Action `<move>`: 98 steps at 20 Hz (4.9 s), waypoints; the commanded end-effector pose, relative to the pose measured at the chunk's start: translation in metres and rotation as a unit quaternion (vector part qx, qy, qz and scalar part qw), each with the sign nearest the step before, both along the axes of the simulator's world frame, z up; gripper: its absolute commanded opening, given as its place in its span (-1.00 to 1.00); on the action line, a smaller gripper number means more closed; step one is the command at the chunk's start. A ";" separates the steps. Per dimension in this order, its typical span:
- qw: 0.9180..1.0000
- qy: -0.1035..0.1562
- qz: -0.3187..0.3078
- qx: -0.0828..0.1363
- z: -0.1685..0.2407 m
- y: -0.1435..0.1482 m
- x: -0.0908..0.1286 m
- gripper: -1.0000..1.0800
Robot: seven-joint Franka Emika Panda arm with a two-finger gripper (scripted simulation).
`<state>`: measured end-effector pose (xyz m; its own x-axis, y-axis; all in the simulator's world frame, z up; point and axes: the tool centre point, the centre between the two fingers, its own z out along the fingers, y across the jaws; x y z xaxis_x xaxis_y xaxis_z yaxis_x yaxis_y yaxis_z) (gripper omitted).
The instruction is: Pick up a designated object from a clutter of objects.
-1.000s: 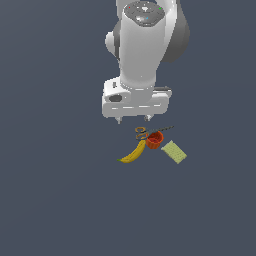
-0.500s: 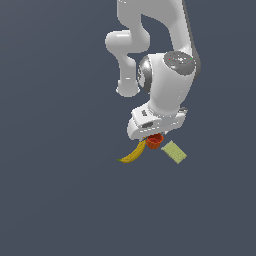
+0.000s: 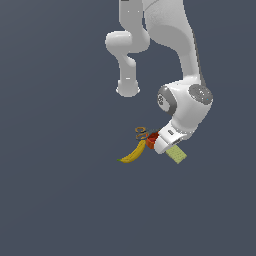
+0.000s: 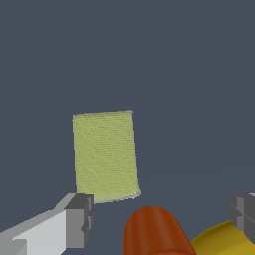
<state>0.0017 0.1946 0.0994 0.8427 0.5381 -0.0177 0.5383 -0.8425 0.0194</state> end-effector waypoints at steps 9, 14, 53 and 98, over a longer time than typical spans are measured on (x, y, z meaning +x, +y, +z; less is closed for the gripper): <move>0.999 -0.002 0.052 0.013 -0.039 0.042 -0.017 0.92; 0.999 -0.001 0.050 0.012 -0.041 0.041 -0.017 0.92; 0.999 -0.002 0.052 0.012 -0.055 0.017 -0.024 -1.00; 0.999 -0.002 0.052 0.014 0.284 -0.225 -0.084 -1.00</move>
<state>-0.0816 -0.0261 0.3773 0.7830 0.6220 0.0008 0.6220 -0.7830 -0.0015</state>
